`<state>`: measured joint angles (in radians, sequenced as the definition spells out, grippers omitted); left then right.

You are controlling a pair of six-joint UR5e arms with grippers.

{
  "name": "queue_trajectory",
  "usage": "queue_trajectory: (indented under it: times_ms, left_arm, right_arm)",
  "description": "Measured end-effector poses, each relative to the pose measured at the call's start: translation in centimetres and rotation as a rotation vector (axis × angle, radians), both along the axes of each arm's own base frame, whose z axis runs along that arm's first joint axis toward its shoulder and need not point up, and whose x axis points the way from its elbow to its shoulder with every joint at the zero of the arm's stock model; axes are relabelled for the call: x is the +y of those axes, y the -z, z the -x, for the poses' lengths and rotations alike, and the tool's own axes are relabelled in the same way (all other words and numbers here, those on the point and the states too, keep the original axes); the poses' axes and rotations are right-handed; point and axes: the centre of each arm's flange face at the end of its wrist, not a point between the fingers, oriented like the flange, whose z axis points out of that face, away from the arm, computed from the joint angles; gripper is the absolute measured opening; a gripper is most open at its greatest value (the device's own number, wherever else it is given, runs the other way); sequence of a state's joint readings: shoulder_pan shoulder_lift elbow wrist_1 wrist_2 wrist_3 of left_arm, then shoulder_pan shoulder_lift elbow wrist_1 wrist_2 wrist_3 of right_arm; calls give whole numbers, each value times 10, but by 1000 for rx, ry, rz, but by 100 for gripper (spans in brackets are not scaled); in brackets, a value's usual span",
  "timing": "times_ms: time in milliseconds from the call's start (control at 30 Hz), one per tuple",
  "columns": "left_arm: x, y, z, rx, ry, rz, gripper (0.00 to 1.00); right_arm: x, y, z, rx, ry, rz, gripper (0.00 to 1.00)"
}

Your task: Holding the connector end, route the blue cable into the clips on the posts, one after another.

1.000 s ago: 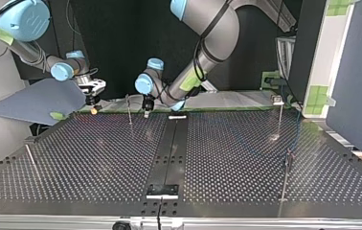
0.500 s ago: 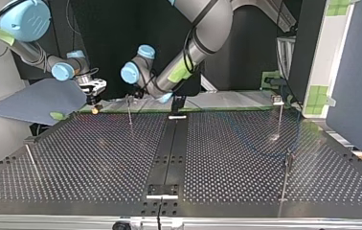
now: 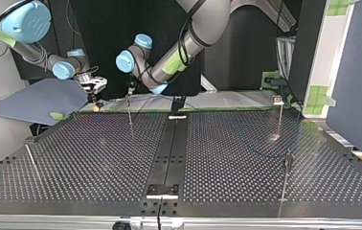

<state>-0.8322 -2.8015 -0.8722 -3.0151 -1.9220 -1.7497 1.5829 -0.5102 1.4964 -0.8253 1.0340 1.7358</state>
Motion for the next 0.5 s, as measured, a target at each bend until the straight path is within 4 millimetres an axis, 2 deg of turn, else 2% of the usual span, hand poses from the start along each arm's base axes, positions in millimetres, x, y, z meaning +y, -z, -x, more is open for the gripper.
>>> queue_trajectory:
  times_ms: [500]
  left_arm:
    - [-4, -3, -7, -34, -10, 65, 100]
  right_arm:
    - [0, 0, 0, 3, -5, 1, 0]
